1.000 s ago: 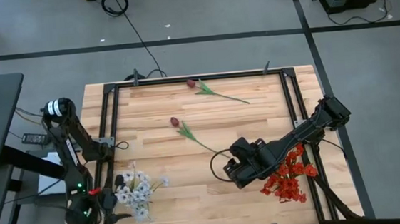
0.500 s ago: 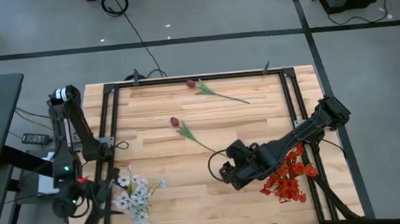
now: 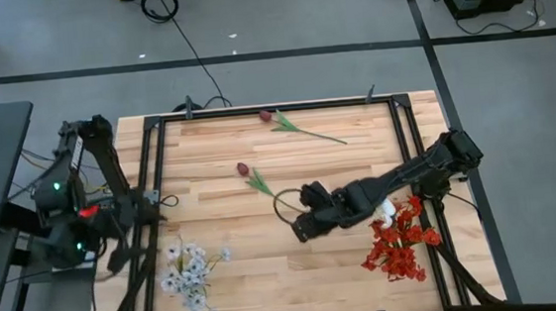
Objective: Sort flowers into vase by color
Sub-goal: Put the bottom red flower into the transparent vase
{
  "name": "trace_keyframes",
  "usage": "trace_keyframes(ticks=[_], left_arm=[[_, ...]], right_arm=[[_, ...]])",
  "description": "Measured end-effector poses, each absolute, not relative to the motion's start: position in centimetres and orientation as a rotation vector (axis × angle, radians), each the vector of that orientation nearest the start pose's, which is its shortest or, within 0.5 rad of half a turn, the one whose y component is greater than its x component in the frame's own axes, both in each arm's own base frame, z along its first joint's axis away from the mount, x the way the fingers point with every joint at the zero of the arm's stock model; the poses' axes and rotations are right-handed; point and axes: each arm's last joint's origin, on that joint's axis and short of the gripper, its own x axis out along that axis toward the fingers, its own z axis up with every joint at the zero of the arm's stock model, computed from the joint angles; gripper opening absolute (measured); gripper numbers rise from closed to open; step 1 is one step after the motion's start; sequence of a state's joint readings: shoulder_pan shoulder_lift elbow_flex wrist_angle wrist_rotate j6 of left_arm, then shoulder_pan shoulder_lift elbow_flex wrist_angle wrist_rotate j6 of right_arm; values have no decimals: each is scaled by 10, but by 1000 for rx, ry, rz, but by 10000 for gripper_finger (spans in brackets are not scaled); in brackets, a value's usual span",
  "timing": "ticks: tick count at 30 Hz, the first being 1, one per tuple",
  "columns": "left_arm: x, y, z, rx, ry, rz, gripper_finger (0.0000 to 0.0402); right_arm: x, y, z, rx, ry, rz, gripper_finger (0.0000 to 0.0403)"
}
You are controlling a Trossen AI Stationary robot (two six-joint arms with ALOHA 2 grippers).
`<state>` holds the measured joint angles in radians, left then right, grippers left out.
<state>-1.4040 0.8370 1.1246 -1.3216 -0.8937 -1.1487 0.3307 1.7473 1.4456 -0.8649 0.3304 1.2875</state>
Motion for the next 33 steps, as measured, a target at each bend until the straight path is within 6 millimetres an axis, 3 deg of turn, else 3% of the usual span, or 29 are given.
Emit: trace_keyframes(ticks=[8,12,17,25,33], left_arm=[[47,-61,396,-203,510,56,348],[50,-44,409,-255,443,203,336],[57,-34,414,-308,413,360,320],[87,-49,416,-361,431,431,304],[125,-52,412,-442,448,542,297]], right_arm=[[368,51,256,600,912,-540,259],[391,18,234,540,932,-461,251],[404,-11,203,465,998,-462,240],[421,-25,150,410,1096,-367,234],[426,-21,140,374,1098,-282,216]])
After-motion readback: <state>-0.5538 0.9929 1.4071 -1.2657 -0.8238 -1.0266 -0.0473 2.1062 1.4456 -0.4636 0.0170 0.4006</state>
